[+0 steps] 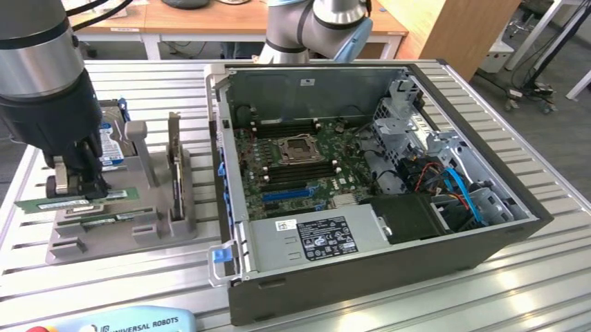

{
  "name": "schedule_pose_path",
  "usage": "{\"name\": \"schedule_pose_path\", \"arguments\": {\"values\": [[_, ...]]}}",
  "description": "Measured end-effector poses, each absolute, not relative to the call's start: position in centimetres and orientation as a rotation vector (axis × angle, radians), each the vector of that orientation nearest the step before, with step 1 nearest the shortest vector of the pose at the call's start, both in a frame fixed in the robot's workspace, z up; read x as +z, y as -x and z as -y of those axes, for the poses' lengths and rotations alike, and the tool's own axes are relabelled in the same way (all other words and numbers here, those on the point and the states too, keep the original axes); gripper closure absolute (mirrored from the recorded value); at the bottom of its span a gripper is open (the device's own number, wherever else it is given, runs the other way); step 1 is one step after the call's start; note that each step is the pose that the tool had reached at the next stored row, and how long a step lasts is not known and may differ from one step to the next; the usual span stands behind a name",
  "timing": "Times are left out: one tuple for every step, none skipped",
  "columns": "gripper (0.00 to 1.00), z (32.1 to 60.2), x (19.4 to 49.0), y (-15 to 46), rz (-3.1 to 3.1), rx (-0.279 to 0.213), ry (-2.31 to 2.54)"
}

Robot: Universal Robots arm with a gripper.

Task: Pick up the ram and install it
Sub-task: 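Pick up the ram and move it above insertion slot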

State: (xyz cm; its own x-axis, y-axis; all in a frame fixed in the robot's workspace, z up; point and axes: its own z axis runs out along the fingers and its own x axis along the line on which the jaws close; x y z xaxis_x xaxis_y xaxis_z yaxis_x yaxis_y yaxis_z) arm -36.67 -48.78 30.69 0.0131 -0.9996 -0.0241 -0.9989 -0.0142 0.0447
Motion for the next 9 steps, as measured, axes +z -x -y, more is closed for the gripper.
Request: {"name": "schedule_pose_path", "arguments": {"values": [[0.88,48.8,30.8,36.7,2.196,-0.076,-2.225],[0.88,48.8,30.9,36.7,2.196,-0.076,-2.224],[0.88,48.8,31.1,36.7,2.197,-0.076,-2.223],[0.88,48.8,31.2,36.6,2.198,-0.076,-2.222],[0.88,48.8,31.4,36.6,2.199,-0.076,-2.222],[0.88,48.8,31.5,36.6,2.199,-0.076,-2.221],[0.88,48.8,31.7,36.6,2.200,-0.076,-2.220],[0.88,48.8,31.9,36.6,2.201,-0.076,-2.220],[0.88,48.8,32.0,36.6,2.201,-0.076,-2.220]]}}
